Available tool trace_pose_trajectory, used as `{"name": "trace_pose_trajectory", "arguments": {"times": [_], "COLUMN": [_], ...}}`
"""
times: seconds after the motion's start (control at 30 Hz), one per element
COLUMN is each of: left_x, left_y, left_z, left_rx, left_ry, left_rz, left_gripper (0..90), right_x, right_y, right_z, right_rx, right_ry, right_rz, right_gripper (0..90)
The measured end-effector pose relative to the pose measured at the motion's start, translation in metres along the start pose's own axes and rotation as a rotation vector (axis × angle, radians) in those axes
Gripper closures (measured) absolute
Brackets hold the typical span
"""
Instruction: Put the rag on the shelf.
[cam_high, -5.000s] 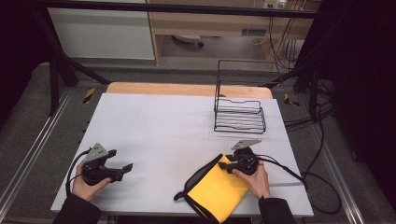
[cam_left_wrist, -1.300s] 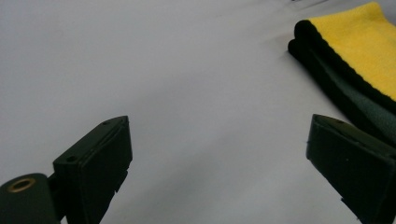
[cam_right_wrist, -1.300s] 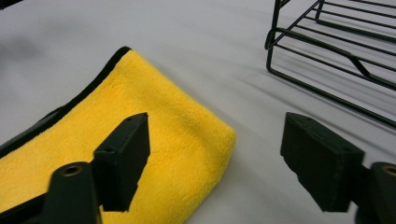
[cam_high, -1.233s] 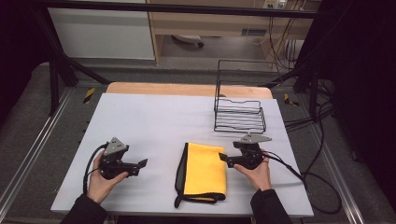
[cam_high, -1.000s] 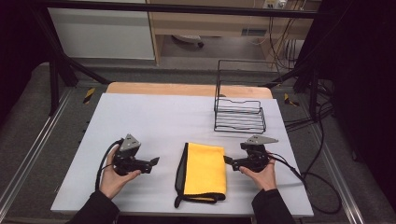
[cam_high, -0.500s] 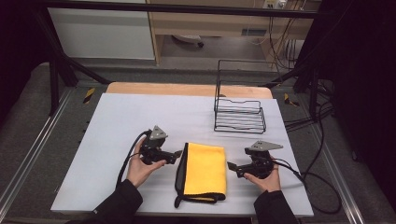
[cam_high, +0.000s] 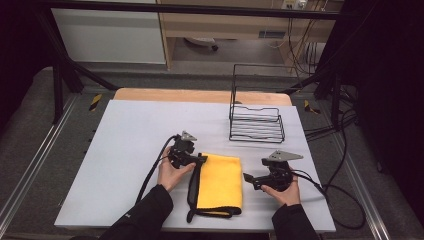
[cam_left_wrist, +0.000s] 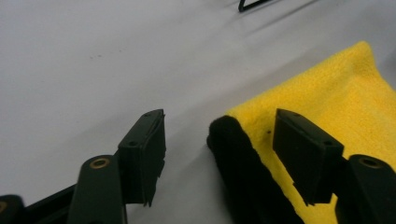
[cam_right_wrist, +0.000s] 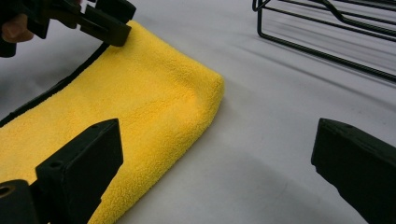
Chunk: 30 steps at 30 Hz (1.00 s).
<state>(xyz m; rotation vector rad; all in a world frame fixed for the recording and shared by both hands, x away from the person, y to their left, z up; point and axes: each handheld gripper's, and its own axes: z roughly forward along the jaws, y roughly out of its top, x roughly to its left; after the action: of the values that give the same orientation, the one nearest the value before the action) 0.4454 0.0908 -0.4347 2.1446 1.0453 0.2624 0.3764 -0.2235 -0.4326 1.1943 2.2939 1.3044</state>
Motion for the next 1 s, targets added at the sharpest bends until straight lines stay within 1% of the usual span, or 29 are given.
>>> {"name": "trace_pose_trajectory", "arguments": {"times": [0.03, 0.1, 0.17, 0.27, 0.33, 0.37, 0.43, 0.6, 0.63, 0.67, 0.7, 0.77, 0.9, 0.97, 1.0], "left_x": [0.000, 0.002, 0.004, 0.003, 0.003, 0.003, 0.003, 0.002, 0.002, 0.002, 0.000, -0.001, 0.000, -0.001, 0.000], "left_y": [-0.001, -0.002, -0.002, -0.003, -0.003, -0.003, -0.003, -0.002, -0.002, -0.002, -0.002, -0.002, -0.001, -0.001, -0.001], "left_z": [0.002, 0.005, 0.007, 0.009, 0.010, 0.010, 0.011, 0.012, 0.011, 0.012, 0.012, 0.012, 0.012, 0.013, 0.013], "left_rx": [0.010, 0.022, 0.022, 0.026, 0.027, 0.030, 0.030, 0.030, 0.032, 0.031, 0.033, 0.037, 0.038, 0.033, 0.031], "left_ry": [0.003, -0.017, -0.032, -0.042, -0.048, -0.048, -0.047, -0.046, -0.056, -0.076, -0.072, -0.061, -0.066, -0.064, -0.067], "left_rz": [0.006, -0.008, -0.021, -0.013, -0.019, -0.020, -0.024, -0.019, -0.021, -0.033, -0.036, -0.025, -0.034, -0.034, -0.036], "left_gripper": [37.4, 39.5, 42.4, 46.6, 49.1, 49.5, 49.9, 51.6, 53.2, 57.2, 62.3, 62.5, 63.8, 64.4, 64.6], "right_x": [0.000, 0.000, 0.000, 0.000, 0.000, -0.001, -0.001, 0.000, 0.000, 0.000, 0.001, 0.001, 0.000, -0.001, -0.001], "right_y": [0.000, 0.000, 0.000, 0.000, 0.001, 0.001, 0.001, 0.004, 0.005, 0.006, 0.007, 0.008, 0.012, 0.014, 0.015], "right_z": [0.000, 0.000, 0.001, 0.002, 0.003, 0.003, 0.005, 0.008, 0.008, 0.009, 0.010, 0.012, 0.017, 0.020, 0.022], "right_rx": [0.001, 0.006, 0.009, 0.012, 0.015, 0.014, 0.014, 0.017, 0.017, 0.014, 0.013, 0.010, 0.006, -0.003, -0.004], "right_ry": [0.001, 0.005, 0.009, 0.016, 0.022, 0.025, 0.030, 0.032, 0.030, 0.025, 0.023, 0.019, -0.001, -0.004, -0.005], "right_rz": [-0.002, -0.005, -0.001, 0.003, 0.008, 0.004, 0.014, 0.008, 0.013, 0.012, 0.017, 0.026, 0.033, 0.046, 0.066], "right_gripper": [3.6, 4.2, 4.7, 6.0, 7.0, 7.2, 8.2, 10.7, 11.1, 11.1, 11.6, 12.6, 13.6, 14.9, 15.5]}}
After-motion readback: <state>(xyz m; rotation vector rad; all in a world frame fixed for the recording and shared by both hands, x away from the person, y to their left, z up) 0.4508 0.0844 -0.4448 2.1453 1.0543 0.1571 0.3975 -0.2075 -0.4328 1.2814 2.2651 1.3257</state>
